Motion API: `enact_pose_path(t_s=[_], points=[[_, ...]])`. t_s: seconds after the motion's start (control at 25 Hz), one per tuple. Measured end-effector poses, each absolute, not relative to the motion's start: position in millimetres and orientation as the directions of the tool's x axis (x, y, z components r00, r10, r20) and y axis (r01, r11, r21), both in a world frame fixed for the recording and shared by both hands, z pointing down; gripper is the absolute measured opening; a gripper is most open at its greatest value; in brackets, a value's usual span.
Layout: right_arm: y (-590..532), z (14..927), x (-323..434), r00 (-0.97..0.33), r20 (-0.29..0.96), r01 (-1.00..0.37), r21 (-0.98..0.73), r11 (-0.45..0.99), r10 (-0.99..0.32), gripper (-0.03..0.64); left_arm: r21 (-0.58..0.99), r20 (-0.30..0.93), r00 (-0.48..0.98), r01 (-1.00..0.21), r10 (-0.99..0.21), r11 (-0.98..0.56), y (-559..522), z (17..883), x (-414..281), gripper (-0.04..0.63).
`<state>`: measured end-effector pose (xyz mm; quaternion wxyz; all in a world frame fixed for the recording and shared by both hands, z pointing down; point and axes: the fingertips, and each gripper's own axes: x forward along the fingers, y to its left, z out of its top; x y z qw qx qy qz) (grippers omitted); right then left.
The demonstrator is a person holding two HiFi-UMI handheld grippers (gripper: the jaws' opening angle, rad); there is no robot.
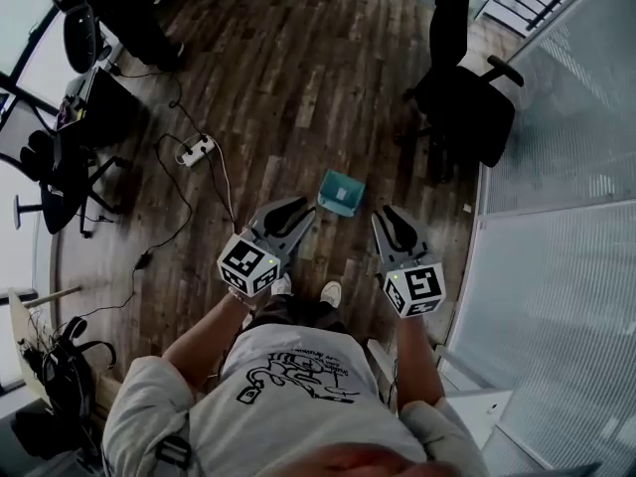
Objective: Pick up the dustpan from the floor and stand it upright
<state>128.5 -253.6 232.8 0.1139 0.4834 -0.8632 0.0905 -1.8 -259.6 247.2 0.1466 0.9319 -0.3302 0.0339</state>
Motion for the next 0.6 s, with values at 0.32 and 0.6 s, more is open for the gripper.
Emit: enact_pose_path(t_s=[0.32, 0.6], points=[[-226.1, 169.4, 119.9, -0.508, 0.24, -0.857, -0.042, 0.513, -0.827, 0.06, 0.213, 0.055, 0.777, -0.622, -0.627, -0.753, -250.4, 170.7, -2.1, 0.075], [-205.0, 116.1, 116.3, -0.484, 0.211, -0.865, 0.034, 0.501, -0.849, 0.057, 0.162, 0.022, 0.759, -0.645, -0.651, -0.747, -238.0, 122.9, -10.4, 0.072]])
